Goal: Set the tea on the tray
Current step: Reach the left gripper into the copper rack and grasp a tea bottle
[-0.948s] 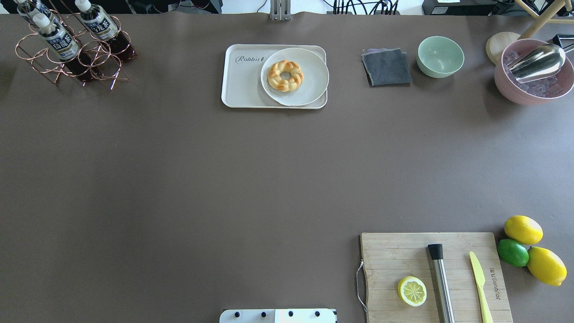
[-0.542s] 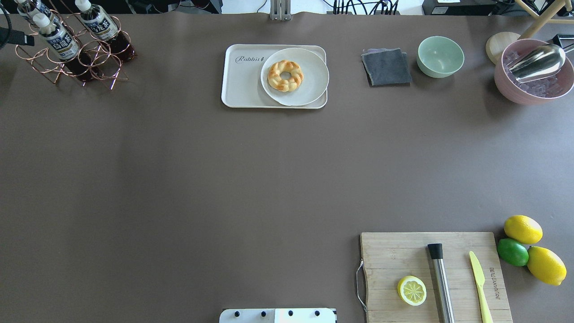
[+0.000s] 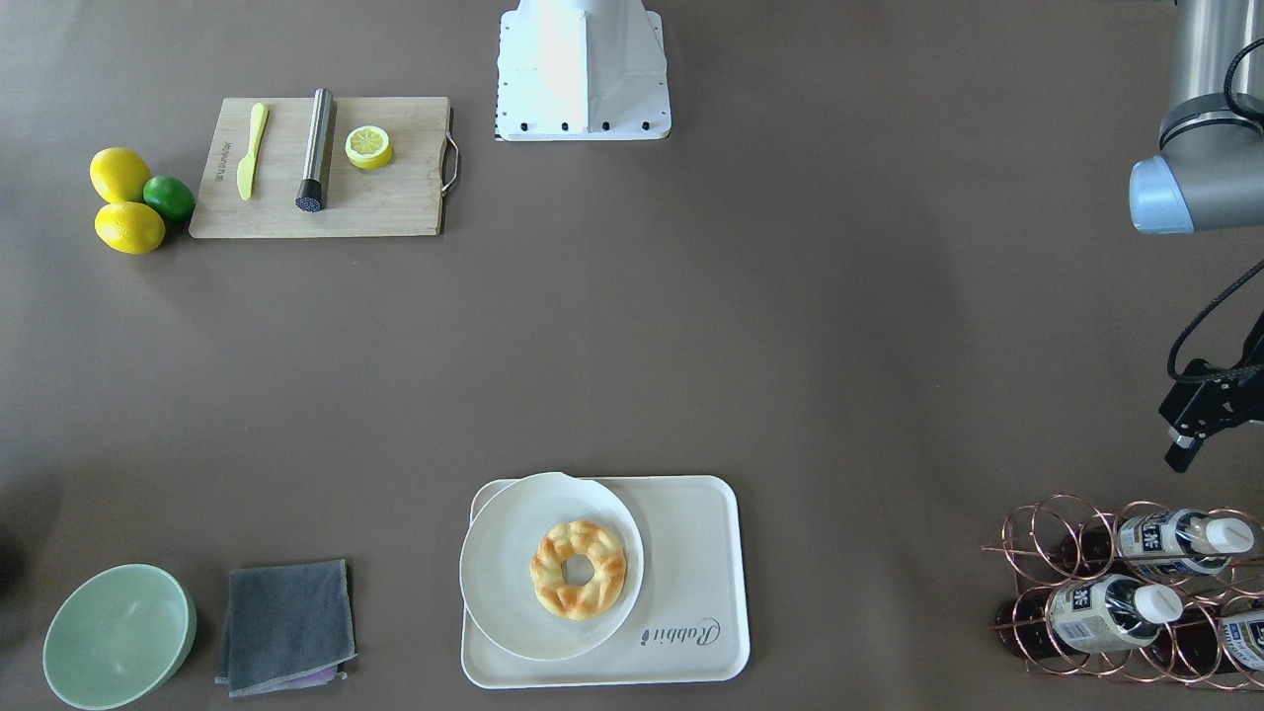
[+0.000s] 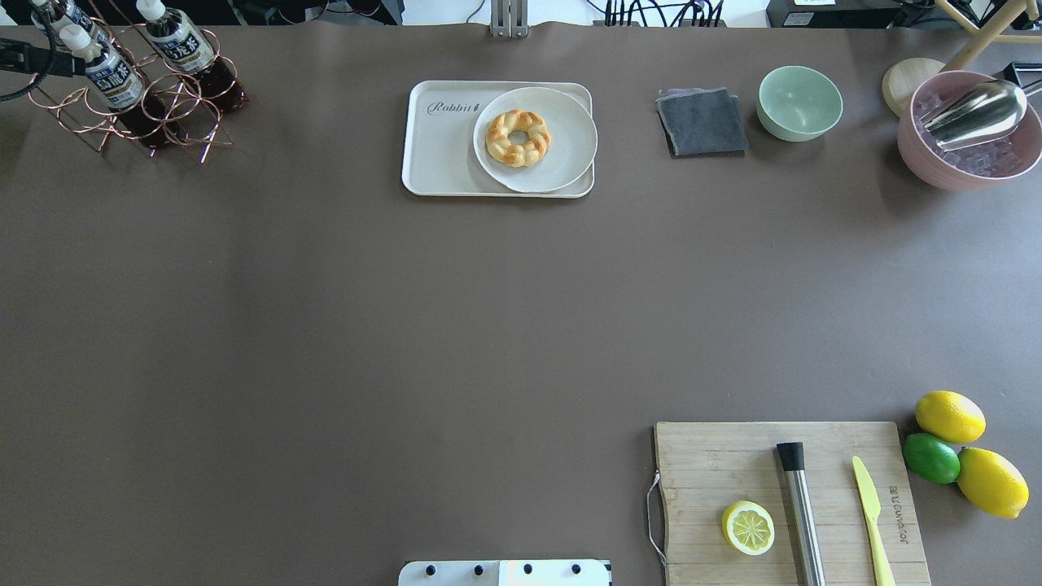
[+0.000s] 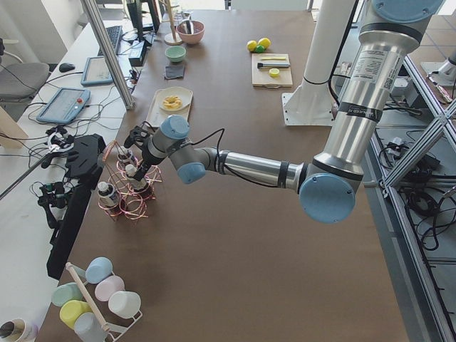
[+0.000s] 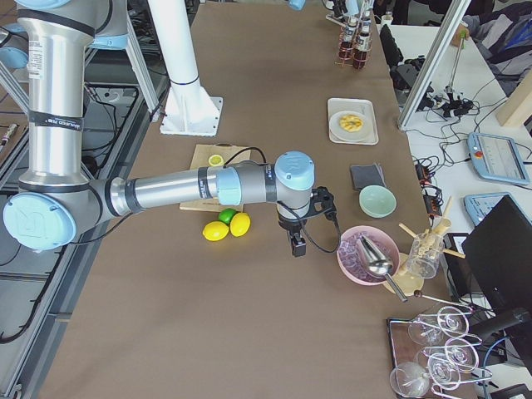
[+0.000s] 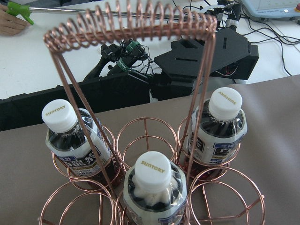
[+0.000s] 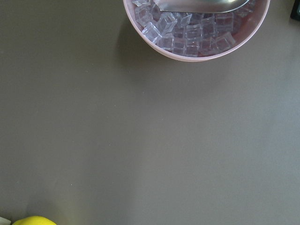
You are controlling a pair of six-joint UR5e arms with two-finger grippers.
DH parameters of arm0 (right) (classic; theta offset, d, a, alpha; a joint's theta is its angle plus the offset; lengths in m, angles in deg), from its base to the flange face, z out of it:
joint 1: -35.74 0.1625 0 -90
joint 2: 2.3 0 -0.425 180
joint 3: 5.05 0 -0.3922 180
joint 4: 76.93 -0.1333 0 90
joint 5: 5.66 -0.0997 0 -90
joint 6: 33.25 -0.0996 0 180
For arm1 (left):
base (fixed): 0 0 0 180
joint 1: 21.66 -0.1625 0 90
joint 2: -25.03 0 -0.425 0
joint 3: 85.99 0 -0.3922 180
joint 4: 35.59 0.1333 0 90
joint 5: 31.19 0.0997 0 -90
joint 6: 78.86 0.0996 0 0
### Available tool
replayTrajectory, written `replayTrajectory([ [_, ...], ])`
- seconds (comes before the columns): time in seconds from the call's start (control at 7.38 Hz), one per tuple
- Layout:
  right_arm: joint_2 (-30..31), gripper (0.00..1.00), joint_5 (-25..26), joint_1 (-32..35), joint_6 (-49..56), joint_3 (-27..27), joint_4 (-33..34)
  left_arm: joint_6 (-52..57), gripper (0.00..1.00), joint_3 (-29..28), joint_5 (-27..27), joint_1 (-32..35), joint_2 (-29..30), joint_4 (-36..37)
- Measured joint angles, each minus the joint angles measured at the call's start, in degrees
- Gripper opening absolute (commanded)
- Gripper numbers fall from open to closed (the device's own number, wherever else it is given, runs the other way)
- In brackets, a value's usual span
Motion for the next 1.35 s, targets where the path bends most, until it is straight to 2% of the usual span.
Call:
replayTrajectory([
  [0.14,0.3,1.00,0.0,0.0,0.0,0.5,0.0,0.8,0.84,-1.9,0.3,-0.1,1.3,0.0],
  [0.68,0.6,1.00,0.2,0.0,0.0,1.6,0.0,0.0,0.75,-6.5,0.5,0.0,5.2,0.3],
  [0.81,0.6,1.00,0.3,0.0,0.0,1.8,0.0,-0.1,0.64,-7.8,0.4,0.0,6.4,0.3],
  [0.95,0.6,1.00,0.4,0.0,0.0,2.0,0.0,-0.1,0.25,-8.6,0.4,0.2,7.2,0.4],
  [1.08,0.5,1.00,0.5,0.0,0.0,2.1,0.0,-0.1,0.00,-9.0,0.4,0.2,7.6,0.4],
  [1.35,0.5,1.00,0.4,0.0,0.0,2.2,0.0,-0.1,0.00,-9.2,0.4,0.4,7.8,0.6],
])
